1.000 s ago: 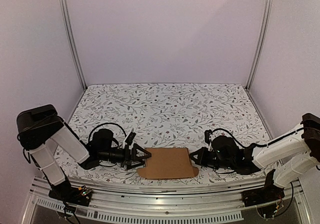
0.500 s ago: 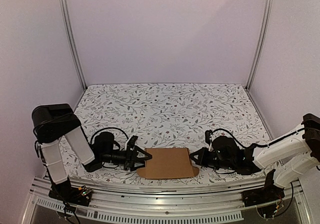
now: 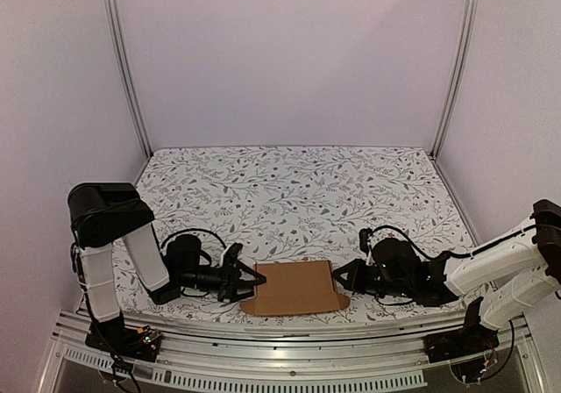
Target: Fold the paper box
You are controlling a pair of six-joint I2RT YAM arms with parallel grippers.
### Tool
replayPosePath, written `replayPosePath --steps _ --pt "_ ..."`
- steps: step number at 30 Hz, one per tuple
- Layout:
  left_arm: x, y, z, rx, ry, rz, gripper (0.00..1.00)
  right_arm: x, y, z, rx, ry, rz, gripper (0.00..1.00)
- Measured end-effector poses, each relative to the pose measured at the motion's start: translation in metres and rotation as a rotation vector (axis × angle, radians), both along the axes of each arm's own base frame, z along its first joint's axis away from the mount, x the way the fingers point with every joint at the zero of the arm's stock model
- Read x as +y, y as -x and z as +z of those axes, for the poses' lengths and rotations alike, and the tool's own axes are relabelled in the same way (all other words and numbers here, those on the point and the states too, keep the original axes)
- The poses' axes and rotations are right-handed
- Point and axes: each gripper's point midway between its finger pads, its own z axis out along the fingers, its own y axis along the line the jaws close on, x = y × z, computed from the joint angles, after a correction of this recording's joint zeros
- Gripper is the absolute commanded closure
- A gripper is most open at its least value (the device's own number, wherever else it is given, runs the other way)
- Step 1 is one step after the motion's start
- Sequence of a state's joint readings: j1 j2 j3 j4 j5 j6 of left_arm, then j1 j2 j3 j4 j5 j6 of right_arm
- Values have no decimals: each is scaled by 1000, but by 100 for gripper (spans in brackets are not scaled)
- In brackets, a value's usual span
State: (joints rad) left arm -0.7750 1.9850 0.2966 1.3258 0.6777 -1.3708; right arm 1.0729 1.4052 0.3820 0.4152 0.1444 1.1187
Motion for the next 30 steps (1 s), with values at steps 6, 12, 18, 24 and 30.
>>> replayPosePath --steps 6,12,18,24,30 --pt "-1 1 1 9 5 -10 68 -10 4 -8 4 85 22 53" --pt "0 0 4 6 11 -9 69 -29 10 7 -52 201 75 41" --pt "0 -5 13 -18 22 -10 71 -37 6 67 -224 236 136 30" --pt "-1 -4 25 -29 33 -27 78 -40 7 110 -381 314 248 19" --pt "-3 -5 56 -106 32 -49 82 -40 8 143 -533 391 349 16"
